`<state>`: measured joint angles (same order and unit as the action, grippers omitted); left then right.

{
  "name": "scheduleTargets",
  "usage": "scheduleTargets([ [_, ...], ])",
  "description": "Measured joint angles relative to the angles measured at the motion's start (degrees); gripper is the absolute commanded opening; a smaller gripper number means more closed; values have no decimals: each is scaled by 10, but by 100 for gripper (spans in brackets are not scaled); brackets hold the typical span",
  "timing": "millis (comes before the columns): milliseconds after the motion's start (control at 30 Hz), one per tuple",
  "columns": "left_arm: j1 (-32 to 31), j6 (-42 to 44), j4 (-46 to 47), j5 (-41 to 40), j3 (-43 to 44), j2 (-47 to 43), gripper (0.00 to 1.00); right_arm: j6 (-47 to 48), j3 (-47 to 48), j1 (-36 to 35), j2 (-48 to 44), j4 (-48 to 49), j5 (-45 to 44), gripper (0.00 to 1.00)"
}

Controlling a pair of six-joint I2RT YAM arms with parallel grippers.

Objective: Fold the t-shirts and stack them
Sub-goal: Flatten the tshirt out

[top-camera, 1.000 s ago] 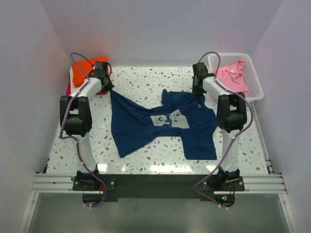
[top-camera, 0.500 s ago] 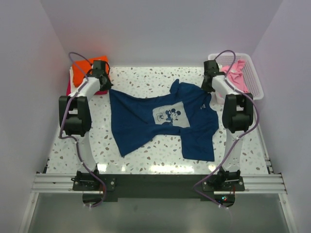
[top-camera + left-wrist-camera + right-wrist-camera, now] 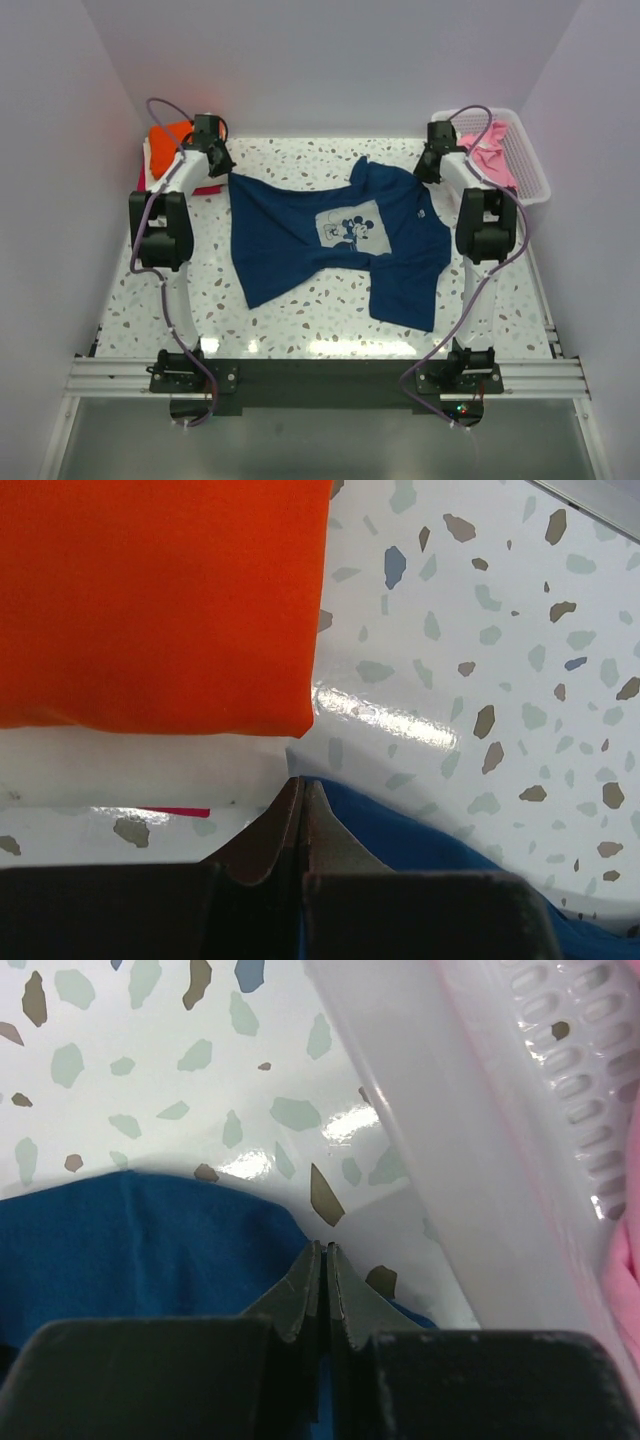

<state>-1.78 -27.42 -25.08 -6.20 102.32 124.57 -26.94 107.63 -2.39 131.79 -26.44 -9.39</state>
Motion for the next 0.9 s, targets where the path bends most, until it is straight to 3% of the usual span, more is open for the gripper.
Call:
scheduleTargets([
  [133, 0, 2, -4, 0, 10, 14, 0, -6, 2, 0, 6, 9, 9, 3],
  [267, 3, 5, -9, 1, 23, 16, 0, -14, 5, 3, 6, 15, 15, 34],
  [300, 3, 5, -7, 3, 25, 16, 0, -12, 5, 3, 6, 18, 20, 50],
  [400, 4, 4, -5, 10, 26, 16, 0, 0, 5, -2, 6, 43, 39, 66],
  [567, 4, 4, 3, 17, 22, 16, 0, 51, 10, -21, 7, 54, 47, 68],
  [900, 5, 0, 13, 30, 1, 17, 0, 170, 115, -118, 71, 31, 36, 68],
])
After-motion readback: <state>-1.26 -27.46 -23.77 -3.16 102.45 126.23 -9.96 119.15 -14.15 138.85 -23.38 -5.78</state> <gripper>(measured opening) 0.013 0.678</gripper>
